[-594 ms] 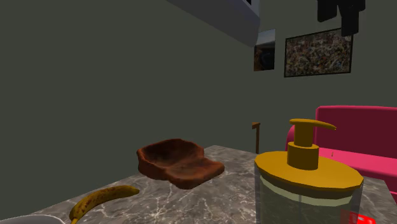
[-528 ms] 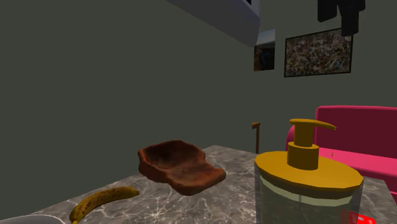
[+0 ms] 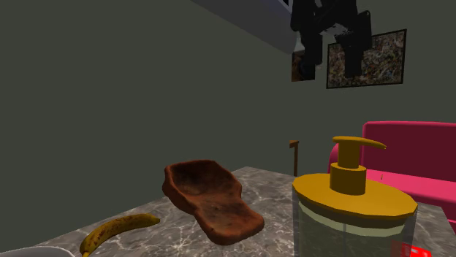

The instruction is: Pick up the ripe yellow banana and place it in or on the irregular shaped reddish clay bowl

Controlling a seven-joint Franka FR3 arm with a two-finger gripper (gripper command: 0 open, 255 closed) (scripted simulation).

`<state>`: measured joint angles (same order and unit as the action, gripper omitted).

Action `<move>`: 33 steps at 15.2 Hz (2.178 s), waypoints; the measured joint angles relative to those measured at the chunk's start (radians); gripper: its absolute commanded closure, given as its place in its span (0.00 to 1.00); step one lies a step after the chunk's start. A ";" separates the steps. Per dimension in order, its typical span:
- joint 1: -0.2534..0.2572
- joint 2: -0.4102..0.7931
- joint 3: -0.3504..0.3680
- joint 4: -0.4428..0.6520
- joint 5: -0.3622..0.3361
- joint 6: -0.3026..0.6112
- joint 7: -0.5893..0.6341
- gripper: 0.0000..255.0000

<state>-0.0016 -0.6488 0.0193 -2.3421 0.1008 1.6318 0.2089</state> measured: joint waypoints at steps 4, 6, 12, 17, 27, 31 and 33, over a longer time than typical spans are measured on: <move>0.016 0.087 0.048 -0.007 0.052 0.100 0.076 0.00; 0.023 0.149 0.070 -0.006 0.074 0.162 0.108 0.00; 0.043 0.327 0.129 0.039 0.126 0.310 0.204 0.00; 0.058 0.498 0.168 0.101 0.149 0.431 0.275 0.00; 0.109 0.874 0.212 0.365 0.139 0.578 0.441 0.00; 0.137 1.024 0.212 0.498 0.127 0.609 0.500 0.00; 0.148 1.103 0.207 0.577 0.122 0.615 0.521 0.00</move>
<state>0.1462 0.4545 0.2266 -1.7655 0.2227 2.2467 0.7296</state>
